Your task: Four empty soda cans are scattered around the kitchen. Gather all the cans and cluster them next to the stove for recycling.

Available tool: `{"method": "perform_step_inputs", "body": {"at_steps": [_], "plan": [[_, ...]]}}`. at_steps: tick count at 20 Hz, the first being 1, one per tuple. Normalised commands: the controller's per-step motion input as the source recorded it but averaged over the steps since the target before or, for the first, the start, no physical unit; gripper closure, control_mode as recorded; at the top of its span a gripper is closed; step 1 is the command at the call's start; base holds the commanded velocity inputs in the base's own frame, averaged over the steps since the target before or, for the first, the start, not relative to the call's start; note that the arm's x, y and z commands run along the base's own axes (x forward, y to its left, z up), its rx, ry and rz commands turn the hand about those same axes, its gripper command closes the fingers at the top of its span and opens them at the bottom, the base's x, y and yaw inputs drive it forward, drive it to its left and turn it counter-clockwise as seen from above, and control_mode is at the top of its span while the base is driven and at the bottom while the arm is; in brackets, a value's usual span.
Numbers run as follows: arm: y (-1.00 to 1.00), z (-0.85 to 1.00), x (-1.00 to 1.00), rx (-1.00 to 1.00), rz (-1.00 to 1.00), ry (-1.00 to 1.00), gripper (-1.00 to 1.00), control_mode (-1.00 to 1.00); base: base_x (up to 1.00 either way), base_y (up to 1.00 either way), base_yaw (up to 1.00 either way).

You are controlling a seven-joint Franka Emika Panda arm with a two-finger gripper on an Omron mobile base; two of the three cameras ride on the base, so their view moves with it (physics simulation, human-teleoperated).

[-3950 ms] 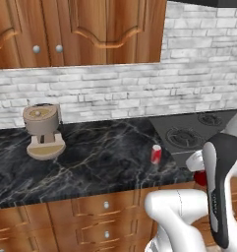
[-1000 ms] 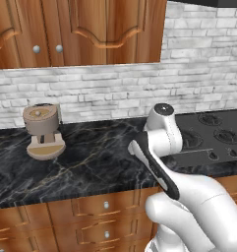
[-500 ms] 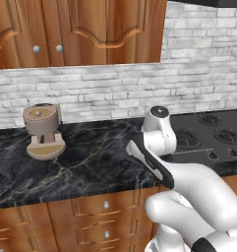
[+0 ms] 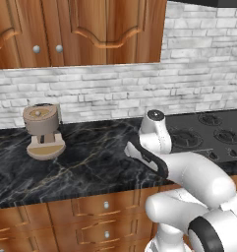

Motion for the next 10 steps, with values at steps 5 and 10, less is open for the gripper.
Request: {"method": "perform_step_inputs", "body": {"at_steps": [5, 10], "plan": [[-0.09, -0.23, 0.18, 0.0, 0.02, 0.0, 1.0, -1.0, 0.0, 0.0, 0.0], [-0.03, -0.19, 0.14, 0.0, 0.01, 0.0, 1.0, -1.0, 0.0, 0.0, 0.0]]}}
